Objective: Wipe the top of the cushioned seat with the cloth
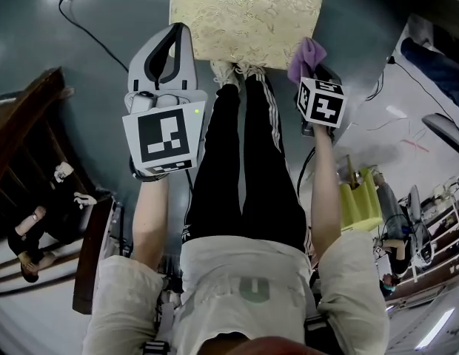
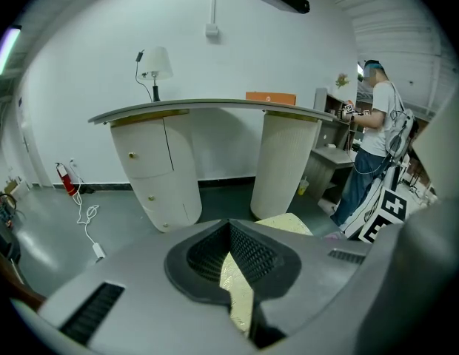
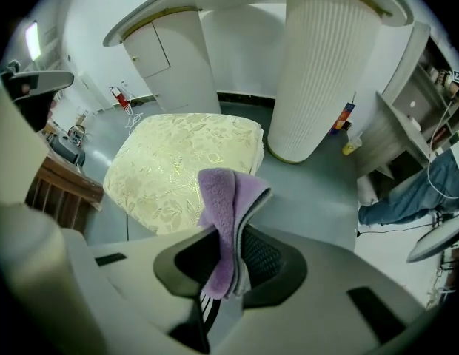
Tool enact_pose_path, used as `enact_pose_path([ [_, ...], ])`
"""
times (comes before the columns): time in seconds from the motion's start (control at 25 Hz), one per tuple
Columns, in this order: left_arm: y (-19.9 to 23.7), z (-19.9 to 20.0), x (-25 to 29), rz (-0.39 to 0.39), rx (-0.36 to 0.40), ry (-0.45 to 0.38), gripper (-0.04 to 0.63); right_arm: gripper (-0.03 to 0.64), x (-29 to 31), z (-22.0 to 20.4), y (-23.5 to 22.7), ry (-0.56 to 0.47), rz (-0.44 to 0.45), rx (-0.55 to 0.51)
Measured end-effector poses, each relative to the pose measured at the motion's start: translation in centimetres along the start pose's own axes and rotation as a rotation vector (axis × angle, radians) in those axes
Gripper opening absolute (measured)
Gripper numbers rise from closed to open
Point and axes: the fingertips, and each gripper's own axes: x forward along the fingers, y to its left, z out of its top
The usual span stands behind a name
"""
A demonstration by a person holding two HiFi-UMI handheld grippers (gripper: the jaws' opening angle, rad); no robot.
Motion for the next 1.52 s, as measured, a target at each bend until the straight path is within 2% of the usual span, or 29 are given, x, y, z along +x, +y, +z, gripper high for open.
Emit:
enact_pose_path([
  [0.12,-0.5,0.2,0.1,-0.004,-0.001,-0.016,0.006,0.087,0.1,0.0,-0.1,0.000,0.005,0.001],
  [0.32,-1.1,0.1,-0.3,-0.014,0.010,0.008,0.006,0.087,0.0,-0.5,-0.9,0.005,-0.018,0.043],
  [0.56,-0.9,0.2,-0.4,-0.004,0.002,0.000,0.006,0.087,-0.2,-0.3,-0.8,0.024,-0.027,-0.002],
  [0.68,-1.0,1.1,-0.7,0.001,0.001,-0.014,0.006,0.086,-1.0,0.8,0.3,0.023,-0.018,-0.017],
  [0.76,-0.9,2.3,-1.4,0.006,0.000,-0.029,0.006,0.086,-2.3,2.9,1.7,-0.014,0.001,-0.024],
  [0.84,-0.8,4.3,-2.5,0.019,-0.006,-0.054,0.006,0.086,-4.9,6.6,3.6,-0.088,0.034,-0.034],
  [0.96,0.0,8.8,-4.5,0.056,-0.015,-0.112,0.006,0.086,-11.0,14.7,7.6,-0.268,0.108,-0.069],
  [1.08,1.2,14.6,-7.4,0.095,-0.020,-0.188,0.006,0.086,-19.6,22.8,12.1,-0.485,0.187,-0.142],
  [1.16,1.7,19.1,-10.6,0.122,-0.013,-0.253,0.006,0.087,-26.7,26.4,14.6,-0.631,0.218,-0.202],
  [1.24,2.0,23.3,-14.7,0.157,0.000,-0.318,0.006,0.087,-34.2,28.3,16.6,-0.775,0.226,-0.251],
  [1.36,2.0,27.9,-20.6,0.220,0.002,-0.405,0.006,0.086,-44.1,28.7,18.1,-0.952,0.228,-0.292],
  [1.52,1.2,30.2,-27.4,0.271,-0.015,-0.521,0.006,0.087,-52.8,26.8,19.5,-1.100,0.251,-0.350],
])
